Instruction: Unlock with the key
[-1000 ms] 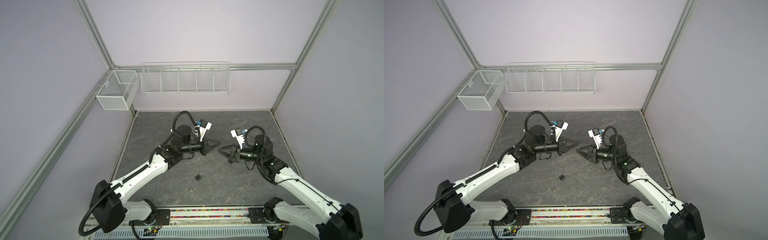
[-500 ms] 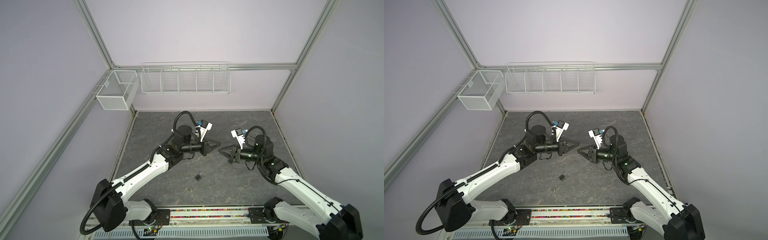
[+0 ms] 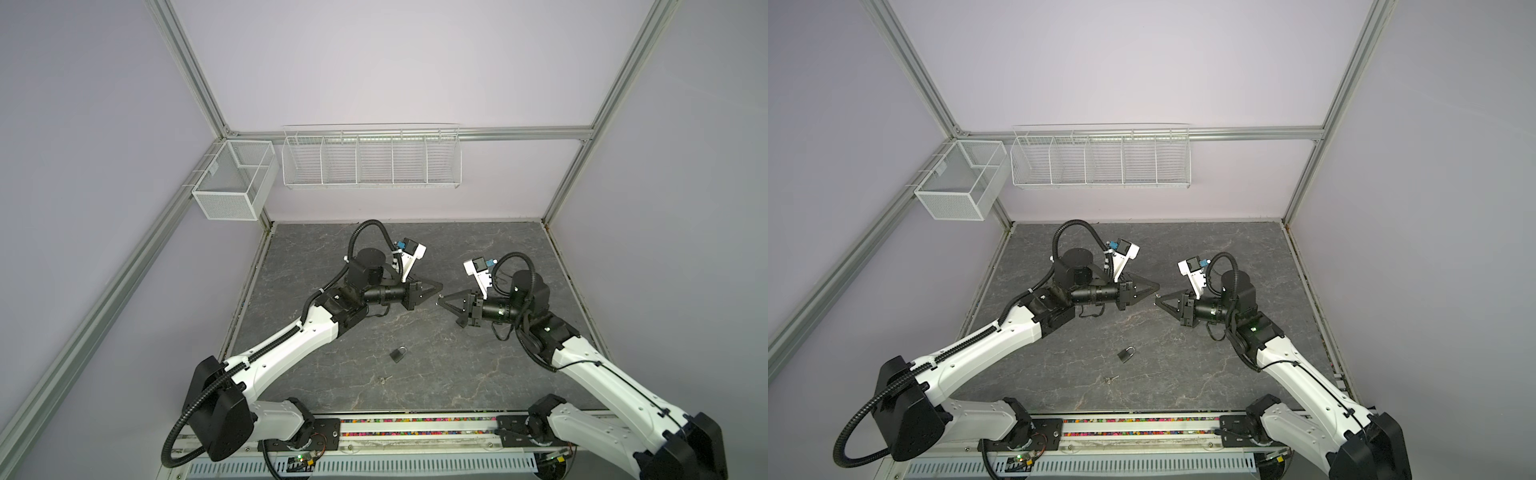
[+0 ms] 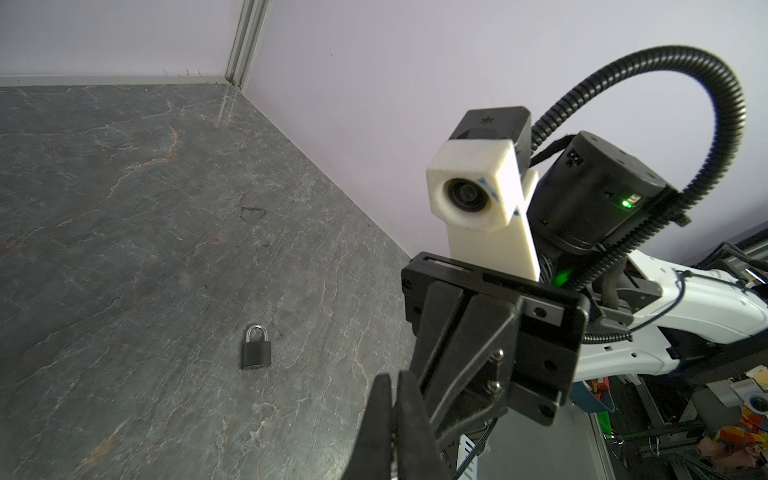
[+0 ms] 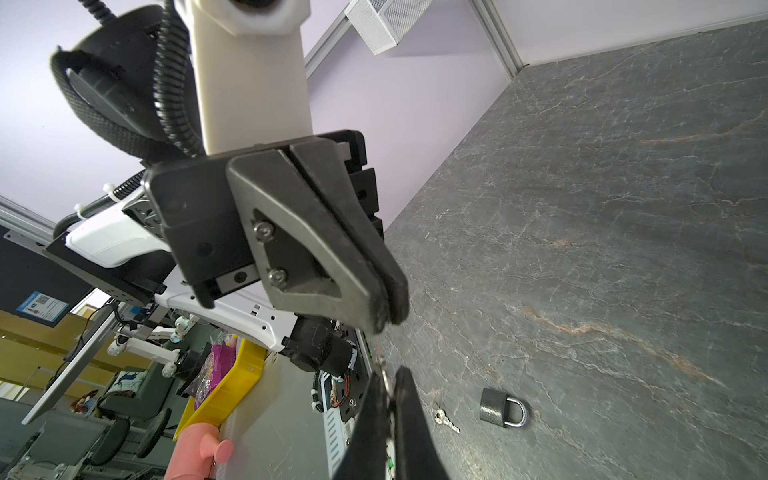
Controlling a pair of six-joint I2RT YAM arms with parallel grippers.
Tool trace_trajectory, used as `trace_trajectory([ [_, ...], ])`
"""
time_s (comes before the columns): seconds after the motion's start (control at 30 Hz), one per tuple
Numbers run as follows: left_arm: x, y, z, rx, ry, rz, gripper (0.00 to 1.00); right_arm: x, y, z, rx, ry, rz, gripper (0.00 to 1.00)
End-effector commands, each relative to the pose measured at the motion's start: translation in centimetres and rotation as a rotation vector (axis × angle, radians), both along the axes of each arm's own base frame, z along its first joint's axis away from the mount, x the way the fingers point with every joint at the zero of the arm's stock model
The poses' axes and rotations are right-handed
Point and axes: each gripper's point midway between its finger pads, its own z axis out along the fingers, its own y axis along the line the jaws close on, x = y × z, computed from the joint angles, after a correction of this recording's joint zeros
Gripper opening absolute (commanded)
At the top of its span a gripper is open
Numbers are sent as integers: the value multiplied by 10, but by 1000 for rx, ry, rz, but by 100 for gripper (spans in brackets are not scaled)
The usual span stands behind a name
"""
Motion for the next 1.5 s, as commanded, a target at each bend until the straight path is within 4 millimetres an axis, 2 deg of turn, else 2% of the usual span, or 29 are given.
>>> trace_trajectory([
  [0.0, 8, 1, 10, 14, -39, 38, 16, 8, -11, -4, -38, 7, -89, 6],
  [0.07, 14, 2, 12, 23, -45, 69, 33, 13, -17, -7, -67, 37, -137, 6],
  [0.23, 31, 12, 8, 63, -60, 190, 54, 23, -43, -13, -159, 78, -308, 6],
  [0.3, 39, 16, -2, 98, -52, 241, 56, 27, -60, -15, -221, 97, -407, 6],
  [0.4, 43, 11, -26, 183, -55, 265, 60, 30, -88, -20, -325, 130, -552, 6],
  [0.43, 42, 7, -36, 230, -70, 266, 61, 31, -97, -10, -339, 122, -597, 6],
  [0.6, 28, -19, -90, 414, -148, 207, 62, 27, -132, 7, -393, 112, -768, 6],
  [0.77, 33, -41, -146, 520, -71, 188, 59, 18, -159, 43, -376, 30, -878, 7],
  [0.83, 35, -50, -163, 574, -92, 192, 59, 15, -162, 50, -365, 19, -890, 7],
  [1.07, 40, -83, -217, 776, -88, 178, 58, 9, -157, 58, -313, 0, -858, 7],
  [1.27, 43, -96, -247, 935, -54, 189, 57, 8, -150, 67, -267, -27, -828, 7],
  [1.47, 37, -109, -262, 987, -27, 184, 57, 10, -150, 64, -262, -36, -833, 7],
])
